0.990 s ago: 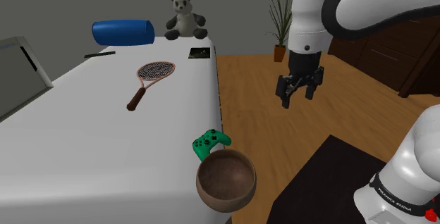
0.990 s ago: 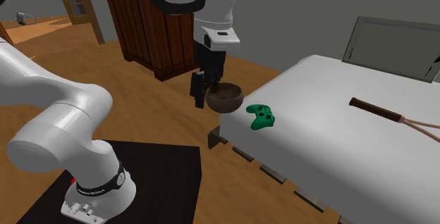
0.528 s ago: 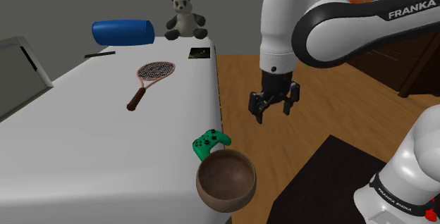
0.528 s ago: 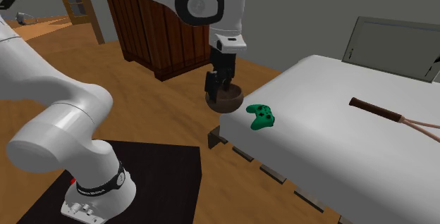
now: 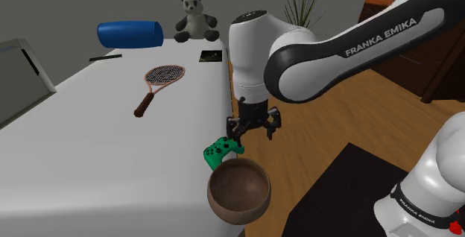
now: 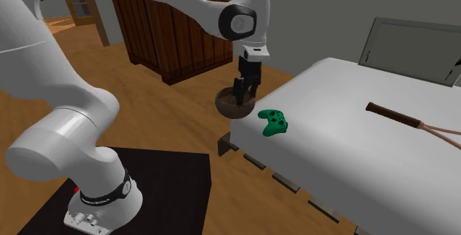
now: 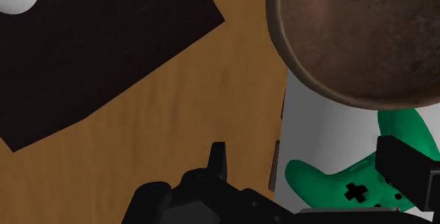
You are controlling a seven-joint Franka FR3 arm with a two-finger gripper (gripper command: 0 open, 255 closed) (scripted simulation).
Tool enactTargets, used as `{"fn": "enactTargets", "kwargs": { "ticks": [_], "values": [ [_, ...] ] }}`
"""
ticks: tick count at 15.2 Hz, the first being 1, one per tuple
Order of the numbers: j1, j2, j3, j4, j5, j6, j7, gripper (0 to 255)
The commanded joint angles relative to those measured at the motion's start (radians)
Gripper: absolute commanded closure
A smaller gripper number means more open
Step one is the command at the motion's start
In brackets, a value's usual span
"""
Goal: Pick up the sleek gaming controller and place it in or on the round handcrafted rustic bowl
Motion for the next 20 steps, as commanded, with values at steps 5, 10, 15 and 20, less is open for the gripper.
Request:
{"fn": "enactTargets", "kwargs": {
  "ticks": [5,10,15,20],
  "values": [
    [0.045,0.295,0.037,0.201,-0.228,0.02,0.292,0],
    [0.154,0.515,-0.012,0.405,-0.375,-0.02,0.461,0],
    [0.157,0.542,-0.027,0.373,-0.398,0.034,0.475,0],
    [0.159,0.557,-0.035,0.358,-0.411,0.061,0.484,0]
  ]
}}
